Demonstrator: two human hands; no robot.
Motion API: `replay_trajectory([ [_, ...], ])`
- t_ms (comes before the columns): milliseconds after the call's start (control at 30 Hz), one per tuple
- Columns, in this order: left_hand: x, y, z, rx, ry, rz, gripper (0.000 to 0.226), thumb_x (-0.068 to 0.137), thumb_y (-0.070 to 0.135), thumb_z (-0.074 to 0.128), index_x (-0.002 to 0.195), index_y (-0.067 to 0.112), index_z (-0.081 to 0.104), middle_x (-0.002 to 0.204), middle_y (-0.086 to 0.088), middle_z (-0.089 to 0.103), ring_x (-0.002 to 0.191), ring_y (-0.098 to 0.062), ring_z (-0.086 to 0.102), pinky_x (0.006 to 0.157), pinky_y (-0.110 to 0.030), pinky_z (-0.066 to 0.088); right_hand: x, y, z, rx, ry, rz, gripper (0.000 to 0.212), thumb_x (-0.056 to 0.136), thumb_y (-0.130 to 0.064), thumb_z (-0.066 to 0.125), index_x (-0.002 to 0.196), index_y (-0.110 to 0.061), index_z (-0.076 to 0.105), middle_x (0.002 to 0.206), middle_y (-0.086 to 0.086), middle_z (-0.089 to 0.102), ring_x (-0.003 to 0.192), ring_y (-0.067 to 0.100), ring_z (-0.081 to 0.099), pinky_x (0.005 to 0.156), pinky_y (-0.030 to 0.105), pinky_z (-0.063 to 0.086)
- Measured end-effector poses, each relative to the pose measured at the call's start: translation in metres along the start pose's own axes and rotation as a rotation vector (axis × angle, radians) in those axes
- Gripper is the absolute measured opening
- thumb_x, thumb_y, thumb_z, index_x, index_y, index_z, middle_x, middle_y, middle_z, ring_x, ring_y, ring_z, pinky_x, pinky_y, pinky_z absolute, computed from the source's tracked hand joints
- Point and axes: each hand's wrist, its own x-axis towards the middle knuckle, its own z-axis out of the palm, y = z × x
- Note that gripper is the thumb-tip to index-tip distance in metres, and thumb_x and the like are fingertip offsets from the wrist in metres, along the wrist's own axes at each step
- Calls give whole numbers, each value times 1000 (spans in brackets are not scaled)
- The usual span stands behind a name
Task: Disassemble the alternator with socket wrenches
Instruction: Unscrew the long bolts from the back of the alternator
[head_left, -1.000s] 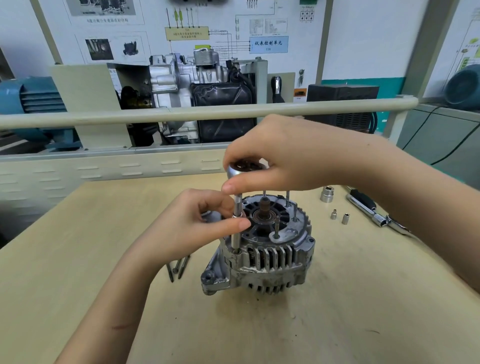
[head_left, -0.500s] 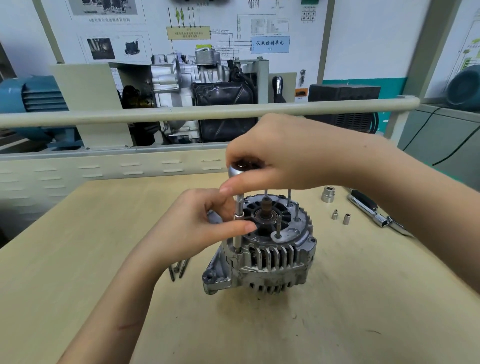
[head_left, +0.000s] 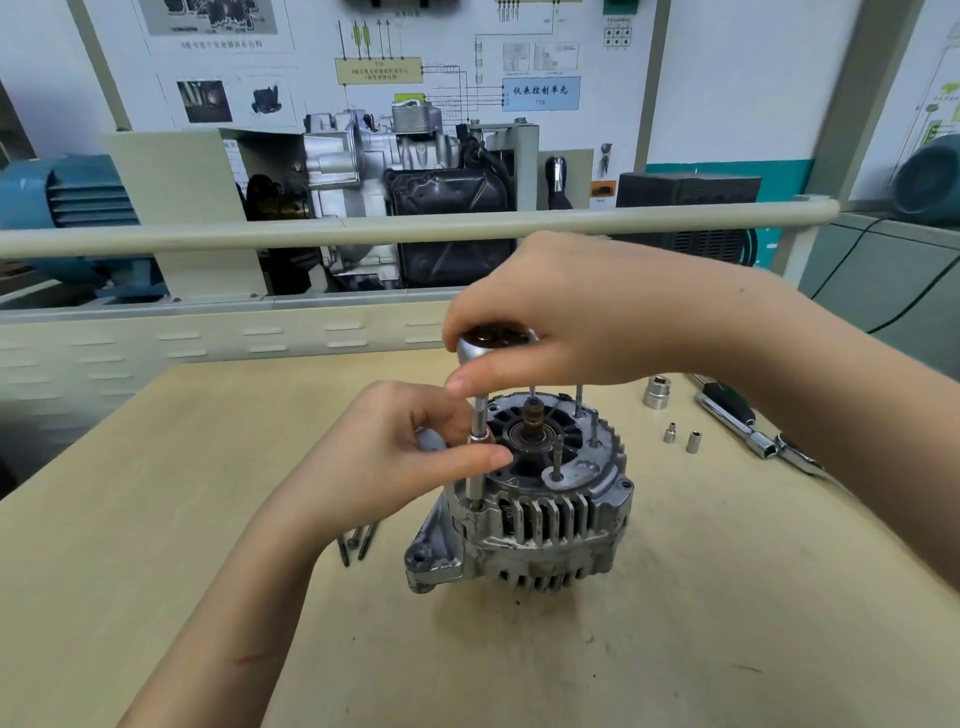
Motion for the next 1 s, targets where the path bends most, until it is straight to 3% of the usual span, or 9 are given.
replay_trajectory([
  [100, 2, 2, 4, -17, 43, -36, 44, 56, 53, 66, 49, 11, 53, 51, -5, 45, 51, -9, 40, 51, -16, 31, 0, 1, 0, 7, 6, 36, 46, 83, -54, 46, 95, -14, 65, 57, -18, 39, 62, -17, 42, 60, 10, 33],
  [167, 2, 1, 3, -29, 21, -56, 40, 56, 54, 72, 50, 16, 58, 52, -3, 52, 52, -6, 45, 52, -14, 34, -1, 1, 1, 21, 10, 19, 40, 85, -50, 49, 99, -15, 64, 60, -19, 42, 63, -19, 42, 62, 8, 33],
  [333, 0, -2, -6, -167, -128, -64, 9, 65, 43, 75, 70, 36, 72, 80, 6, 73, 78, -4, 67, 70, -11, 48, -2, 3, -1, 85, -6, -25, 29, 88, -38, 56, 111, -21, 61, 78, -23, 49, 72, -16, 45, 70, 6, 33],
  [467, -1, -3, -5, -144, -78, -47, 18, 64, 39, 68, 71, 24, 73, 79, 3, 73, 79, -7, 68, 72, -14, 50, -1, 2, -2, 91, -15, -38, 33, 87, -39, 57, 116, -22, 59, 79, -25, 47, 72, -17, 45, 68, 3, 32],
  [600, -1, 1, -1, -36, 12, -1, 27, 60, 44, 69, 54, 18, 61, 59, 4, 65, 57, -1, 57, 57, -8, 40, -1, -1, -3, 97, 1, -21, 43, 79, -49, 60, 112, -20, 59, 57, -20, 49, 64, -17, 45, 61, 7, 35],
  [700, -1, 4, 2, -30, 51, -8, 28, 56, 45, 69, 50, 22, 55, 50, 11, 58, 50, 2, 51, 53, -7, 37, 0, -4, -3, 95, -6, -19, 48, 76, -53, 57, 110, -19, 59, 62, -50, 41, 64, -21, 44, 60, 7, 34],
  [733, -1, 4, 1, -36, 51, -16, 28, 55, 46, 69, 50, 21, 56, 50, 10, 58, 50, 2, 51, 53, -7, 38, -1, -3, -2, 96, -3, -21, 47, 77, -53, 57, 110, -19, 59, 62, -51, 40, 64, -22, 44, 60, 6, 34],
  [833, 0, 2, 0, -72, 31, -52, 33, 55, 47, 70, 57, 15, 64, 62, -1, 66, 59, -5, 60, 57, -13, 44, -2, -1, -2, 119, 29, -20, 41, 79, -45, 63, 110, -17, 61, 54, -22, 48, 63, -21, 45, 61, 5, 34],
  [1000, -1, 3, -1, -127, -39, -80, 27, 64, 45, 74, 74, 20, 72, 78, 1, 72, 79, -13, 67, 77, -29, 51, -3, 1, 0, 158, 45, -44, 35, 83, -34, 65, 114, -19, 60, 93, -7, 66, 87, 0, 54, 72, 12, 40],
])
